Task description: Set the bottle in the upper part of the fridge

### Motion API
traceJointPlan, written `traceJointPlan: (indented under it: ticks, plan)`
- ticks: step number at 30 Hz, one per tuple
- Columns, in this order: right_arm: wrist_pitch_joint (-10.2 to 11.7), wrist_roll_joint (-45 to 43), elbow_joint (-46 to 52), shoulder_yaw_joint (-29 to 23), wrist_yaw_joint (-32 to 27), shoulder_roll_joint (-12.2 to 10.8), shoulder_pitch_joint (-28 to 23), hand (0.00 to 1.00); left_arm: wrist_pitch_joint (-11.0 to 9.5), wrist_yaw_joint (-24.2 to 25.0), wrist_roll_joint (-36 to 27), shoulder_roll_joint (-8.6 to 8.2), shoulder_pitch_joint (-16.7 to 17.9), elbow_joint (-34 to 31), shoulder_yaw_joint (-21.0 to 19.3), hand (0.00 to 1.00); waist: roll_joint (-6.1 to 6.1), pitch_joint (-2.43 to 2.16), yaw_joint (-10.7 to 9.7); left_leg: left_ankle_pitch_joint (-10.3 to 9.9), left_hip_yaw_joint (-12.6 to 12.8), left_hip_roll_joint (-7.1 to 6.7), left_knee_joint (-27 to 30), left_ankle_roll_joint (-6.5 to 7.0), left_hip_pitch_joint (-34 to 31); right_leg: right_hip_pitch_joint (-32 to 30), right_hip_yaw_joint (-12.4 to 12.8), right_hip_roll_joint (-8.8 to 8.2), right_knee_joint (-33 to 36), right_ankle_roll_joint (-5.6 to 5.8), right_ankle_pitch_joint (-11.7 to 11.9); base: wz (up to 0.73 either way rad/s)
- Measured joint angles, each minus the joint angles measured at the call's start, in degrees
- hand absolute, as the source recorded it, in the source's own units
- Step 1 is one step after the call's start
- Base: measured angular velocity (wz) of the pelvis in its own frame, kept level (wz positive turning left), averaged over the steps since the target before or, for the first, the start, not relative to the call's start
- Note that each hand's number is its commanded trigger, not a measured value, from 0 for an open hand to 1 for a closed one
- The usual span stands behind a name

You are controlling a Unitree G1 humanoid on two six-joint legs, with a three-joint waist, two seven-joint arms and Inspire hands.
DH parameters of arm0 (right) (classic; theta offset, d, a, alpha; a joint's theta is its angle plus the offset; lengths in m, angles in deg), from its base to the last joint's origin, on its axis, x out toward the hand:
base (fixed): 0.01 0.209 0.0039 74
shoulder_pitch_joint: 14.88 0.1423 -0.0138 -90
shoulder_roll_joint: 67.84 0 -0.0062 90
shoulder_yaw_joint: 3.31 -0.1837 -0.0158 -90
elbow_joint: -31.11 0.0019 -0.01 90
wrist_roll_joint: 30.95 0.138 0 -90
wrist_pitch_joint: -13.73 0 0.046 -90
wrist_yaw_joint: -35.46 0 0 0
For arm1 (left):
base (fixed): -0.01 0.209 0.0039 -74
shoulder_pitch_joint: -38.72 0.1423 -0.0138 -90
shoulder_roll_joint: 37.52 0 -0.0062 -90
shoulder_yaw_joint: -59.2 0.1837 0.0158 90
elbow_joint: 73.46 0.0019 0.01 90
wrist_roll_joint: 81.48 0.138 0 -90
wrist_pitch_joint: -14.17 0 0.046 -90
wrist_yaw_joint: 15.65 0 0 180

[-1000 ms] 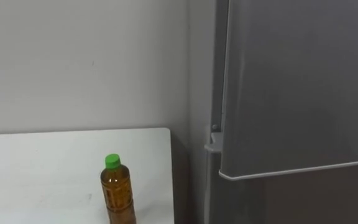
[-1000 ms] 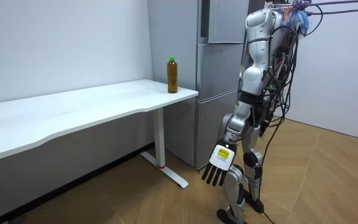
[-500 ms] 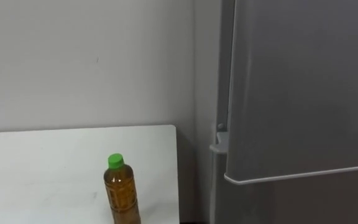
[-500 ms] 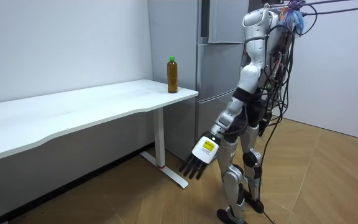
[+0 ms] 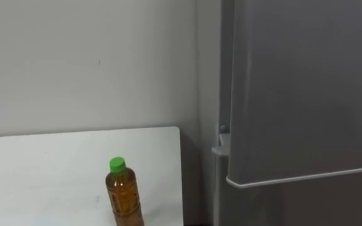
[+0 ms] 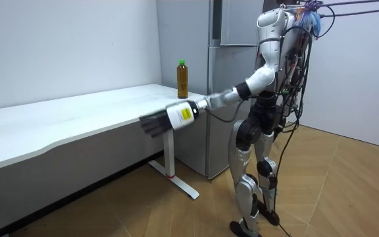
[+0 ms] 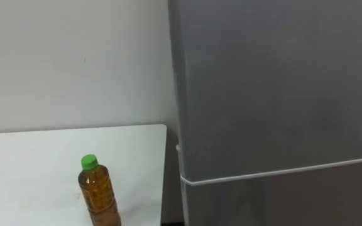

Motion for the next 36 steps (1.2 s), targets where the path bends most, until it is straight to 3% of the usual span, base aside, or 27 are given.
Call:
traceJointPlan:
  ticks: [2, 6, 10, 15, 19, 24, 30, 36]
  plan:
    - [0.0, -0.1, 0.0, 0.0, 0.1, -0.2, 0.1, 0.0, -0.2, -0.9, 0.5, 0.59, -0.3, -5.2, 0.0, 0.0, 0.32, -0.16, -0.1, 0.0, 0.0, -0.01, 0.1, 0.0, 0.0, -0.1, 0.1, 0.0, 0.0, 0.0, 0.0, 0.0]
    - [-0.4, -0.7, -0.2, 0.0, 0.2, -0.4, 0.2, 0.0, -0.5, -2.2, 0.4, 1.61, -2.2, -18.0, -0.7, 0.0, 0.24, 0.22, -0.3, 0.0, -0.1, -0.02, 0.2, 0.0, -0.1, 0.0, 0.0, -0.02, 0.0, -0.01, 0.0, 0.01]
    - [-0.9, 0.2, -0.3, 0.3, 0.6, -0.5, 0.5, 0.0, -0.5, -2.0, 0.3, 2.63, -4.5, -26.0, -0.1, 0.0, 0.5, 0.69, -1.6, 0.0, -0.5, -0.04, 0.2, 0.0, -0.4, 0.0, -0.1, 0.0, 0.0, 0.0, 0.0, 0.05]
    - [-0.9, 0.8, -0.7, 0.9, 0.9, -0.8, 1.9, 0.0, -0.4, 3.4, 0.0, 2.66, -8.3, -33.9, 2.6, 0.0, 0.46, 0.68, -3.9, 0.0, -0.4, -0.04, 0.3, 0.0, -0.7, 0.2, -0.1, 0.1, -0.2, 0.0, 0.0, 0.0]
    - [-0.9, 1.3, -2.6, 0.9, 1.0, -0.9, 3.6, 0.0, -0.1, 7.8, -0.2, 2.65, -12.3, -35.3, 5.8, 0.0, 0.46, 0.8, -5.7, 0.0, -0.4, -0.07, 0.4, 0.01, -1.0, -0.1, -0.1, 0.08, -0.2, 0.0, 0.0, 0.0]
    - [-1.9, 0.5, -1.6, 2.2, 2.4, -0.5, 4.7, 0.0, 2.6, 14.2, -0.4, 2.62, -17.8, -35.8, 14.7, 0.0, 0.33, 0.78, -8.5, 0.0, -0.3, -0.1, 0.4, 0.02, -1.7, -1.1, 0.0, 0.06, -0.2, -0.01, 0.1, 0.0]
    - [-2.1, 0.8, -1.4, 3.5, 2.4, -0.6, 5.6, 0.0, 5.1, 22.6, -2.7, 2.61, -21.3, -35.0, 22.5, 0.0, 0.44, 0.85, -10.8, 0.0, 0.1, 0.0, -0.1, 0.02, -0.7, -0.9, 1.6, 0.18, -0.3, -0.01, 0.1, -0.15]
    - [-2.1, 1.0, -1.9, 4.5, 2.4, -0.3, 6.9, 0.0, 7.0, 28.0, -9.5, 2.41, -22.8, -34.2, 26.1, 0.0, 0.73, 1.29, -13.0, 0.0, 1.0, 0.1, -0.9, 0.01, 0.1, -0.7, 2.5, 0.34, -0.4, -0.02, 0.1, -0.04]
